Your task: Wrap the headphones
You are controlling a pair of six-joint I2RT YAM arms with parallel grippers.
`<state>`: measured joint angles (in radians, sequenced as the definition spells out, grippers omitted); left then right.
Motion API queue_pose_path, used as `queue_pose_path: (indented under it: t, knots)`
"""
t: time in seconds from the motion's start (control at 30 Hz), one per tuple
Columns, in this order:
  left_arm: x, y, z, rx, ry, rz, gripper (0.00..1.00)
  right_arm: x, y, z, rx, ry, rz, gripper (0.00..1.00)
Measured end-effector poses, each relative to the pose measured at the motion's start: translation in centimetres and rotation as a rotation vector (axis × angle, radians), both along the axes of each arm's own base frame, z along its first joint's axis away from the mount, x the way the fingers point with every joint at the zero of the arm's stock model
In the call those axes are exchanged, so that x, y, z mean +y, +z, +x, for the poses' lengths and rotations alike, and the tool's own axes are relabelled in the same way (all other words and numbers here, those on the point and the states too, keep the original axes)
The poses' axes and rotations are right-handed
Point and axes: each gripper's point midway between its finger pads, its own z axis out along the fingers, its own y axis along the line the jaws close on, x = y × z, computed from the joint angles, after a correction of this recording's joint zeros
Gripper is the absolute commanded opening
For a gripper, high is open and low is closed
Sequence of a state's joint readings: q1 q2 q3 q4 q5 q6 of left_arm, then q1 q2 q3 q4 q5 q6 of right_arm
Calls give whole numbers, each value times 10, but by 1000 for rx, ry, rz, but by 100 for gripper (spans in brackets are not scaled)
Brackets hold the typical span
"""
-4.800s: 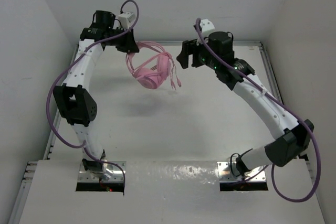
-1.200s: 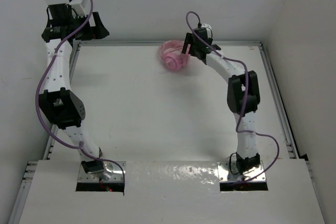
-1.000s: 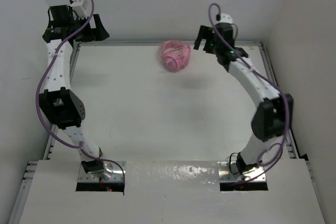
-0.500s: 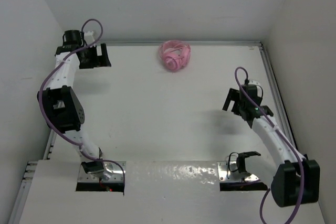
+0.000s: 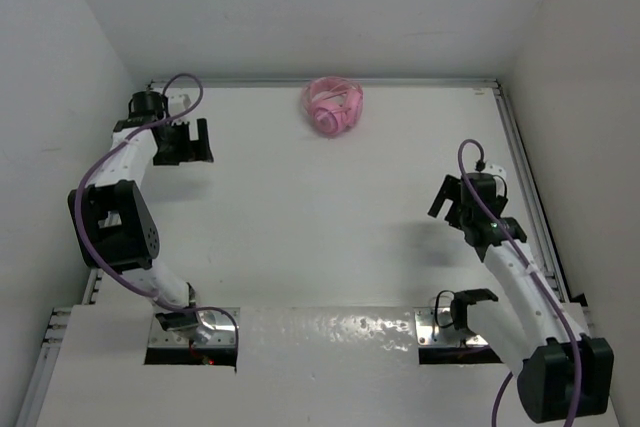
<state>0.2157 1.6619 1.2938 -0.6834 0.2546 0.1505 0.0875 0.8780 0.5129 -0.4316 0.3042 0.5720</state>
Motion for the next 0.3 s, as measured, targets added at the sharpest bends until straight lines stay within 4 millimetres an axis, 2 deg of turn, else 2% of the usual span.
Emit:
queue_pose_path:
  t: [0.3]
  knots:
    - [1, 15, 5, -53, 0, 10, 100, -11, 9, -5, -15, -13, -61, 99]
